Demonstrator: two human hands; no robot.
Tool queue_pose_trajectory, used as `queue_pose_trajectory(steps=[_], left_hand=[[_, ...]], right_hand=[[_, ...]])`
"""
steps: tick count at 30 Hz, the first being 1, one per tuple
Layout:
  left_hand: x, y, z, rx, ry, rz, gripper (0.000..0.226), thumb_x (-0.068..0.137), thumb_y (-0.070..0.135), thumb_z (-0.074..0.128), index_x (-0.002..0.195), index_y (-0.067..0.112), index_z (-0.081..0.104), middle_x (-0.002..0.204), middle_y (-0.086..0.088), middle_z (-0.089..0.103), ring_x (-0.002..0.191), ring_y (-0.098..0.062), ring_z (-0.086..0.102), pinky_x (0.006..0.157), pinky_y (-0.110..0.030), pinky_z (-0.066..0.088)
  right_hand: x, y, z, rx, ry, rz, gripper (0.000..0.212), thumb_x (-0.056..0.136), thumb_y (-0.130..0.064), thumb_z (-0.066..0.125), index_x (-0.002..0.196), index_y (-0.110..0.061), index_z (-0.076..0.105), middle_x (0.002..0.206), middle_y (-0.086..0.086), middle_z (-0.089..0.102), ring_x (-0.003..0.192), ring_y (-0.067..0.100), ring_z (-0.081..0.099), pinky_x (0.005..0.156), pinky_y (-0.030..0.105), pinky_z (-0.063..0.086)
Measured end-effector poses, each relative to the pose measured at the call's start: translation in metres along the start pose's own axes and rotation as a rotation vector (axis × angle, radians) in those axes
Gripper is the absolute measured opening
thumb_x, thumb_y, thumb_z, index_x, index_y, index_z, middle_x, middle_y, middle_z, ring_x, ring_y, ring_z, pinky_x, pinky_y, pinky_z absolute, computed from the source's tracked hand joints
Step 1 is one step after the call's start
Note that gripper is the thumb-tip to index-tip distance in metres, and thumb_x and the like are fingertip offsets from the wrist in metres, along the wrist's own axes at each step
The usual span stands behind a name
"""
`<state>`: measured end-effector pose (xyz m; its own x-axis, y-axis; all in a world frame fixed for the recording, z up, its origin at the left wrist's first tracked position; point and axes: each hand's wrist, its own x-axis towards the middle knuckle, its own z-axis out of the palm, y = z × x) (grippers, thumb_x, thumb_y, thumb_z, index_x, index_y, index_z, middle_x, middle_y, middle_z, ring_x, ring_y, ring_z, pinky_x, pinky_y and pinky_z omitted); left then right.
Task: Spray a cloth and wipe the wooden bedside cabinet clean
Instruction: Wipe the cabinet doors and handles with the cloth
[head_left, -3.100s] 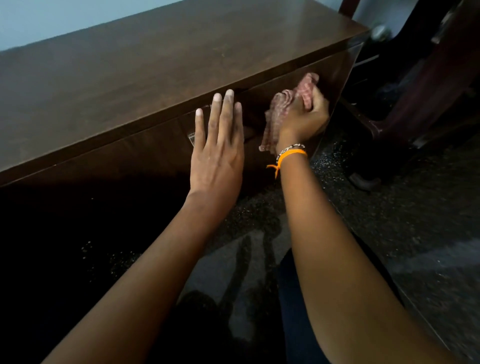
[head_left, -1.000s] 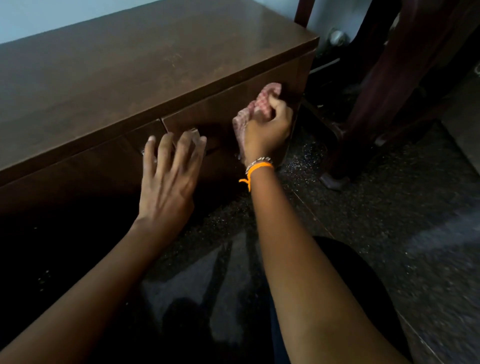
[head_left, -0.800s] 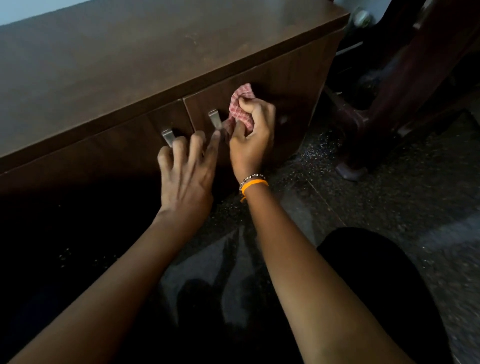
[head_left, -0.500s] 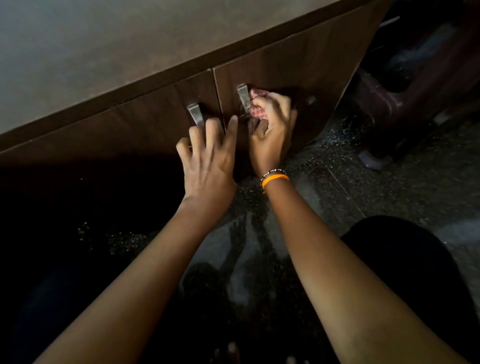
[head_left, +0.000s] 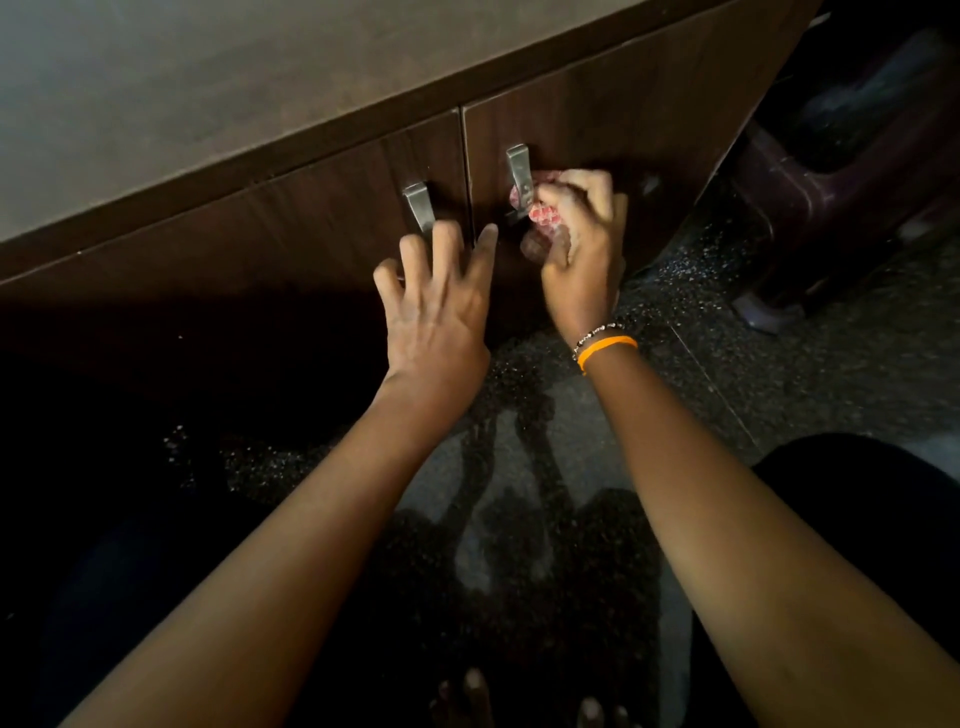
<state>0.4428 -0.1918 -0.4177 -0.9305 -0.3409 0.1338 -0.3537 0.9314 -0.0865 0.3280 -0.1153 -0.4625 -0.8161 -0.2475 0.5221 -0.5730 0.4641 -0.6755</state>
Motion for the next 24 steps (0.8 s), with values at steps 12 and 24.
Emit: queue_pose_trajectory(steps=[12, 24], left_hand=[[-0.003, -0.02, -0.026, -0.091, 0.156, -0.049, 0.031, 0.07, 0.003, 0.058, 0.099, 0.015, 0.066, 0.114, -0.011, 0.052, 0.105, -0.036, 0.044, 0.082, -0.046, 0.029], [-0.011, -0.031, -0.044, -0.143, 0.247, -0.104, 0.032, 0.071, 0.002, 0.058, 0.095, 0.02, 0.072, 0.095, -0.006, 0.062, 0.093, -0.033, 0.051, 0.079, -0.044, 0.029]], right_hand=[[-0.077, -0.01, 0.027, 0.373, 0.155, 0.39, 0.038, 0.071, 0.016, 0.053, 0.103, 0.002, 0.068, 0.092, 0.016, 0.057, 0.084, 0.006, 0.053, 0.084, 0.01, 0.044], [-0.017, -0.073, 0.041, 0.759, 0.457, 0.879, 0.027, 0.069, -0.004, 0.079, 0.063, -0.02, 0.057, 0.062, -0.001, 0.061, 0.057, 0.009, 0.056, 0.055, 0.019, 0.049]])
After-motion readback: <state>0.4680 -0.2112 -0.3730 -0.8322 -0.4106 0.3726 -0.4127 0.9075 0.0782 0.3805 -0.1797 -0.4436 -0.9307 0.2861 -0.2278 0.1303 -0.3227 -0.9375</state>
